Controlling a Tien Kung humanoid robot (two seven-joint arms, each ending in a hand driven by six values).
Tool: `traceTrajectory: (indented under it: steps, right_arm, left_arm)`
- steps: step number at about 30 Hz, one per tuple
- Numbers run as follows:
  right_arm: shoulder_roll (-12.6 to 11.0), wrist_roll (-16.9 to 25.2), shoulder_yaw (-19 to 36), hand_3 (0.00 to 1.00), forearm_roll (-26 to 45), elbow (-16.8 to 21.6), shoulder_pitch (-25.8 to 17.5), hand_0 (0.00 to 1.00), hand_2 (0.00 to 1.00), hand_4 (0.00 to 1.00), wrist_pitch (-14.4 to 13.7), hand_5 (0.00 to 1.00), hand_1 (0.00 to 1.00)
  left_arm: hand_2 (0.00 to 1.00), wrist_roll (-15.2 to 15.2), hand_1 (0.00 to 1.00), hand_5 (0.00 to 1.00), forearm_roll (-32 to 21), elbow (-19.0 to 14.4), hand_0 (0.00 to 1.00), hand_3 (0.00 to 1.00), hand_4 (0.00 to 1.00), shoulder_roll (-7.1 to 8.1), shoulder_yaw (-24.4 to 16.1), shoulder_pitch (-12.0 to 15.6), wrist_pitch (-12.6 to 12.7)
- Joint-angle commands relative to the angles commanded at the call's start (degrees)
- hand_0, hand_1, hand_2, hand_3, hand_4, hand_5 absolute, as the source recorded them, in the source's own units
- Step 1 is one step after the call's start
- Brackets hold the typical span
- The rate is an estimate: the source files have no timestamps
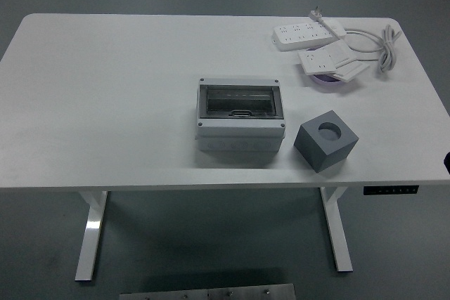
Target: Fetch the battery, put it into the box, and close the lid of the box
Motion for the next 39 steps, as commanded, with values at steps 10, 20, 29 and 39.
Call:
traceTrajectory:
  steps: [10,20,29,39]
  right_arm:
    - [0.04,-2.5,-0.49,0.998,-0.19,-0.86,0.25,0.607,0.904,0.998,0.78,0.998,0.679]
    - [0.15,-1.5,-0.74,0.998,2.24,-1.93,0.23,0.527,0.896,0.998,-0.18,0.998,0.675]
    - [0.14,-3.43,-1.68,0.998,1.94,-1.61,0.02,0.468,0.903,0.998,-4.42,0.998,0.675]
    - [-0.13,-4.99,-2.21,0.998,-0.93,-0.81,0.1,0.286,0.89,0.998,-5.11,0.998,0.611]
  left_arm:
    - [0.573,0.12,0.698,0.002,-0.06,0.03,0.632,0.541,0.5,-0.01,0.01,0.02,0.03]
    - [0.573,0.18,0.698,0.002,-0.1,0.04,0.632,0.541,0.5,-0.08,0.08,0.05,0.06]
    - [0.573,0.17,0.698,0.002,-0.18,0.0,0.632,0.541,0.5,-0.02,0.11,-0.02,0.19]
    - [0.573,0.03,0.698,0.002,-0.44,-0.03,0.632,0.541,0.5,0.11,0.24,-0.15,0.23]
